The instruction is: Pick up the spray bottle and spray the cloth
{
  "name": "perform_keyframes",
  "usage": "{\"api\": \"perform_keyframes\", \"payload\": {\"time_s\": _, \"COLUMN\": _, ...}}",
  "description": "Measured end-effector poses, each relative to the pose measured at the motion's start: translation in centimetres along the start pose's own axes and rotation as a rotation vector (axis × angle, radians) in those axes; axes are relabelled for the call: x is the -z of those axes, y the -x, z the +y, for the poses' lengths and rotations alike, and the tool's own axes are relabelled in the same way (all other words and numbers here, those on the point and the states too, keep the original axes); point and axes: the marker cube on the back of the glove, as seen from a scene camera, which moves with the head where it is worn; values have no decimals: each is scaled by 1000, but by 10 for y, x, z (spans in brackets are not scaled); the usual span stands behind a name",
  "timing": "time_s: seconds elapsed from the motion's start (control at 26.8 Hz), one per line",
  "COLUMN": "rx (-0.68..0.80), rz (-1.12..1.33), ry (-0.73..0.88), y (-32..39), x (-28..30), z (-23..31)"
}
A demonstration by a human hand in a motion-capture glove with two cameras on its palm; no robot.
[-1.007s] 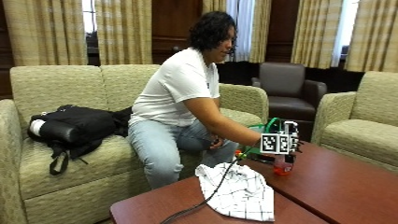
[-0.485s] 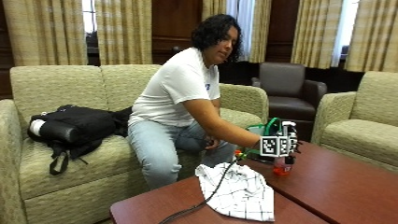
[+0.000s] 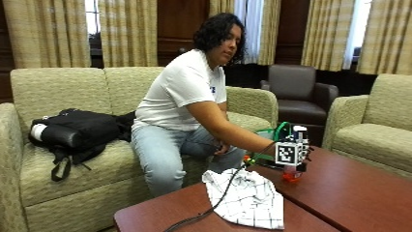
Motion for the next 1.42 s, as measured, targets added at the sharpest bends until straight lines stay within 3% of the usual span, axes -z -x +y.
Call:
{"api": "perform_keyframes", "payload": {"time_s": 0.11, "rx": -12, "rz": 72, "ry": 158, "y": -9, "x": 7, "z": 14}}
{"api": "perform_keyframes", "payload": {"time_s": 0.26, "rx": -32, "rz": 27, "ry": 107, "y": 7, "x": 17, "z": 12}}
{"api": "perform_keyframes", "payload": {"time_s": 0.56, "rx": -137, "rz": -111, "ry": 230, "y": 47, "x": 68, "z": 57}}
{"api": "perform_keyframes", "payload": {"time_s": 0.82, "rx": -111, "rz": 417, "ry": 64, "y": 7, "x": 123, "z": 88}}
{"api": "perform_keyframes", "payload": {"time_s": 1.42, "rx": -44, "rz": 791, "ry": 172, "y": 36, "x": 260, "z": 222}}
